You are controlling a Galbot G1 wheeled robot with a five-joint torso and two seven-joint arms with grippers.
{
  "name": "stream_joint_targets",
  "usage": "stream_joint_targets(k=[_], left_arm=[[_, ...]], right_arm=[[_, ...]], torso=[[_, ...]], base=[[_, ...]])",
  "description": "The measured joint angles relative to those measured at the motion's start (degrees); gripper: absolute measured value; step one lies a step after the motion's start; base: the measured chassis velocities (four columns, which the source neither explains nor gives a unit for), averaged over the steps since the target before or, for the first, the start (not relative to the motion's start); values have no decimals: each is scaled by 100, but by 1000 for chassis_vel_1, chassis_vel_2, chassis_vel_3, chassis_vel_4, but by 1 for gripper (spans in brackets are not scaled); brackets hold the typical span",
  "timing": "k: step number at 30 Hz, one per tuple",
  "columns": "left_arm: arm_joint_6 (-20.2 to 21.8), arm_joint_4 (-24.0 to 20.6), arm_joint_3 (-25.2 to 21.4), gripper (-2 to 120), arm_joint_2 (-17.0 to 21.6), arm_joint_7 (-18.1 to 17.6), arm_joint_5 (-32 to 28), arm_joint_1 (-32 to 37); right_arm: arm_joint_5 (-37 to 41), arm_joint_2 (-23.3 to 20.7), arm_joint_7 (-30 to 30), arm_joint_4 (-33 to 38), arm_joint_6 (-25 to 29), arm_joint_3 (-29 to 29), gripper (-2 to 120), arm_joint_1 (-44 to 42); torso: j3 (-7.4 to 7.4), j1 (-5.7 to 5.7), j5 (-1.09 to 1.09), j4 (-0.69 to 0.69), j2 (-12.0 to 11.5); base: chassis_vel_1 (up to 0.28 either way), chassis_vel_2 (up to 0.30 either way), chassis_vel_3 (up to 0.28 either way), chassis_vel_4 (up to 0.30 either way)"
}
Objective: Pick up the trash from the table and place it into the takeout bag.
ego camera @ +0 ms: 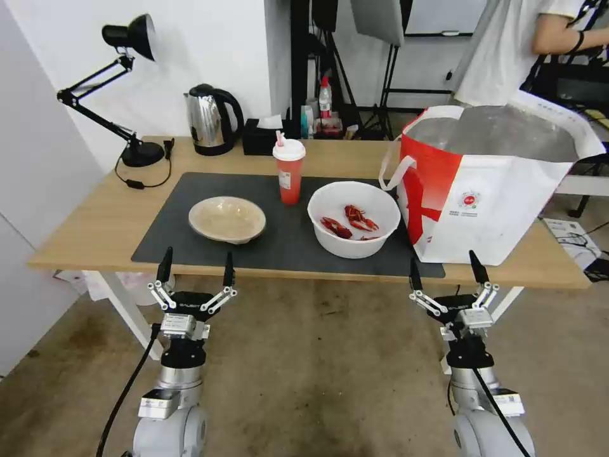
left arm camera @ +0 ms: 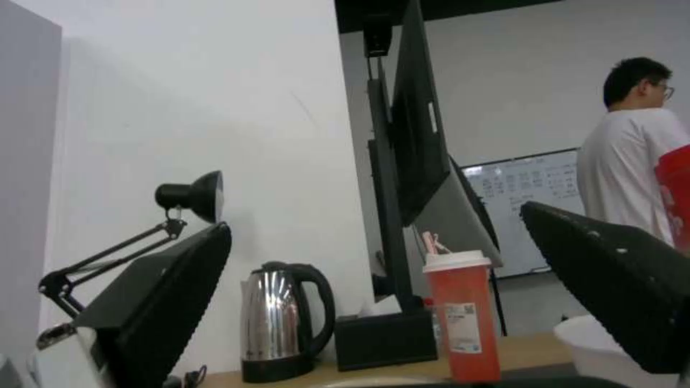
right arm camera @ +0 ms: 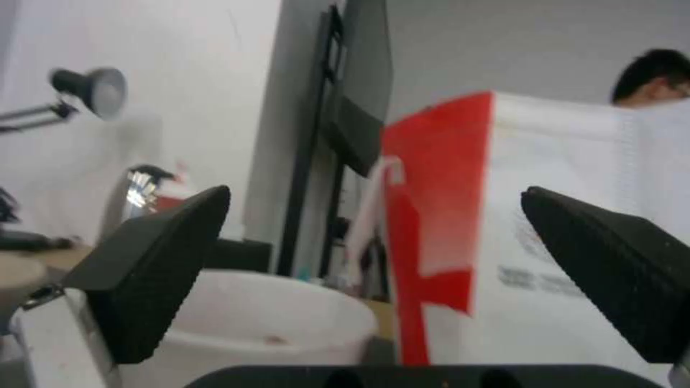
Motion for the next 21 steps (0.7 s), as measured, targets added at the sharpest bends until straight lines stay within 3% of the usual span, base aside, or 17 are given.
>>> stream_joint_targets(k=[7, 11, 12, 14, 15, 21], left_arm=[[10, -20, 61, 100, 0, 28, 5, 12], [13, -24, 85, 100, -3, 28, 13, 38], [13, -24, 85, 100, -3, 28, 13, 38], [13, -37, 88, 100, -3, 34, 19, 68], [13, -37, 88, 100, -3, 34, 19, 68], [5, -45, 137, 100, -4, 44, 57, 140]], right_arm=[[270, -442, -41, 542, -685, -591, 100, 184], [584, -722, 55, 989, -1591, -1039, 100, 371], [584, -722, 55, 989, -1591, -1039, 100, 371], [887, -983, 162, 1219, -2233, -1230, 100, 631], [887, -983, 162, 1219, -2233, -1230, 100, 631], [1649, -1769, 446, 1372, -3256, -1511, 100, 1501]], torso=[[0, 0, 2, -1, 0], [0, 0, 2, 0, 0], [0, 0, 2, 0, 0], [0, 0, 2, -1, -1], [0, 0, 2, -1, -1], [1, 0, 3, 0, -1]], base=[[0, 0, 0, 0], [0, 0, 0, 0], [0, 0, 0, 0], [0, 0, 0, 0], [0, 0, 0, 0], [0, 0, 0, 0]])
